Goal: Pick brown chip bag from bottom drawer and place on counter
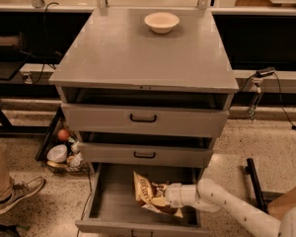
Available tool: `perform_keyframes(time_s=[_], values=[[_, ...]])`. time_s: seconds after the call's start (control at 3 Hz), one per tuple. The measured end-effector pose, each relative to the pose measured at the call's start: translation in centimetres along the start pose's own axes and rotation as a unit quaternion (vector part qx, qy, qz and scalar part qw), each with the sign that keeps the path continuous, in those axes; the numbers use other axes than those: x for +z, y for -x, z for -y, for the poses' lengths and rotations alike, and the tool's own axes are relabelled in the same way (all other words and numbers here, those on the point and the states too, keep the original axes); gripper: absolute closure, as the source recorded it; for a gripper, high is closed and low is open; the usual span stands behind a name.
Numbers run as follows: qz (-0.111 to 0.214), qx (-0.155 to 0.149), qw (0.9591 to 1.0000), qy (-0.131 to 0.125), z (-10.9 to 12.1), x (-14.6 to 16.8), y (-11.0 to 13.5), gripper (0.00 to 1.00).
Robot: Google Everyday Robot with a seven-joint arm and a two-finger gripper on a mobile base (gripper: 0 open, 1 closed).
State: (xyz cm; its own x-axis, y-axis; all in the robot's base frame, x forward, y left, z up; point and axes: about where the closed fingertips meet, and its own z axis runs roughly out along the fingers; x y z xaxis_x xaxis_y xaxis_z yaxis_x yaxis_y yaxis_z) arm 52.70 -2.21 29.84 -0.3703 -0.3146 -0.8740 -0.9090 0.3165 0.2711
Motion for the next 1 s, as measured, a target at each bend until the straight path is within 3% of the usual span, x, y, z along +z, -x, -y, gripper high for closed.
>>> perform_keyframes(time_s=[0.33,0.67,1.0], values=[[0.000,0.001,1.0000,-0.001,0.0,0.1,0.0,1.00],[-0.002,-0.027,0.9994,-0.022,-0.4,-1.7,1.6,1.00],[-0.004,-0.108,0.9905,-0.084,-1.9,-7.1,6.7,1.00]])
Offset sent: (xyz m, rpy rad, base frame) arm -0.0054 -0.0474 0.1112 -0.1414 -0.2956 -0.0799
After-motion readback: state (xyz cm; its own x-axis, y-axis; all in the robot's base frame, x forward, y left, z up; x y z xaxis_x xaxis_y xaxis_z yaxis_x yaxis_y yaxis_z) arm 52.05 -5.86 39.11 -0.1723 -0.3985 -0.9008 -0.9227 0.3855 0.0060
